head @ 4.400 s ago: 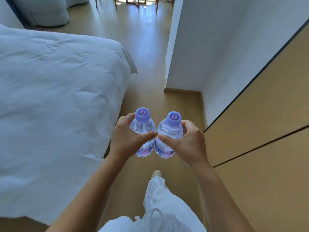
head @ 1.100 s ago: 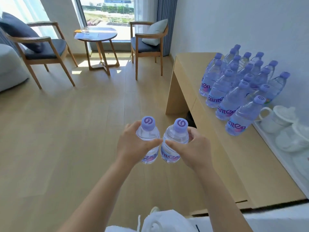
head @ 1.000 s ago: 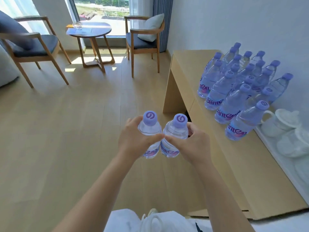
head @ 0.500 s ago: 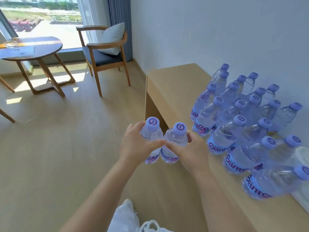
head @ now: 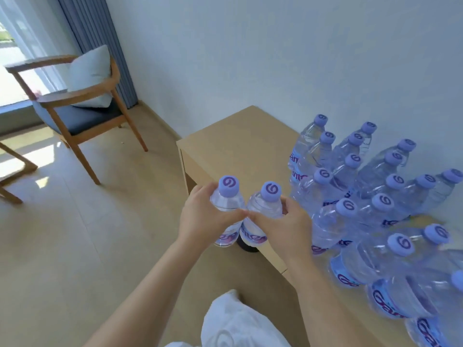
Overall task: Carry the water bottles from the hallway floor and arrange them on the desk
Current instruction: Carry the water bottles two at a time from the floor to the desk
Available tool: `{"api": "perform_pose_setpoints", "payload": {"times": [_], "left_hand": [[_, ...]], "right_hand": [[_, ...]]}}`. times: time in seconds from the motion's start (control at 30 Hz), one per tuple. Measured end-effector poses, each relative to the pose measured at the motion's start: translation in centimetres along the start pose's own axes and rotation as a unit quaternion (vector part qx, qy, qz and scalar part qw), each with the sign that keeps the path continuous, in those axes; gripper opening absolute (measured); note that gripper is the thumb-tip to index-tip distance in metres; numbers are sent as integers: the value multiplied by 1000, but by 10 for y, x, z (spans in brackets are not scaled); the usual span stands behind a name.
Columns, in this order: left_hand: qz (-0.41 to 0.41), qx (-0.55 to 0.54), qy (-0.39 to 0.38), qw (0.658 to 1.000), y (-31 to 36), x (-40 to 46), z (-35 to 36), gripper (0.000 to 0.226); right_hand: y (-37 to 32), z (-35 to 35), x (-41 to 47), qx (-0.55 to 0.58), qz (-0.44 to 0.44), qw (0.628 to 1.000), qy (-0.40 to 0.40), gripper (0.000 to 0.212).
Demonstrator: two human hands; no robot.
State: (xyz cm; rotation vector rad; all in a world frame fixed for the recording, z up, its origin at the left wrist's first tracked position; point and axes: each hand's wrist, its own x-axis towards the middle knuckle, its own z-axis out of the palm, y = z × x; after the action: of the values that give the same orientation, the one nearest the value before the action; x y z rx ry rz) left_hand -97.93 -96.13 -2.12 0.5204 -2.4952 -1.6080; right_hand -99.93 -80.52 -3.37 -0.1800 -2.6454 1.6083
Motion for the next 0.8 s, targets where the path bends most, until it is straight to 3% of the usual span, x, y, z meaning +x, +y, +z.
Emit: {"api": "perform_pose_setpoints", "payload": {"times": [0.13,0.27,0.43,0.8], "left_hand": [[15,5,-29,999,5,59,7,49],[23,6,-71,997,11,114,21,65],[21,-22,-139,990,19,166,47,60],[91,-31,-353,931,31,246,102,56]], "right_hand": [[-5,20,44,17,11,999,35,42],[-11,33,83,36,18,997,63,45],[-13,40,114,41,41,988,144,37],[-21,52,138,61,139,949,275,31]]}}
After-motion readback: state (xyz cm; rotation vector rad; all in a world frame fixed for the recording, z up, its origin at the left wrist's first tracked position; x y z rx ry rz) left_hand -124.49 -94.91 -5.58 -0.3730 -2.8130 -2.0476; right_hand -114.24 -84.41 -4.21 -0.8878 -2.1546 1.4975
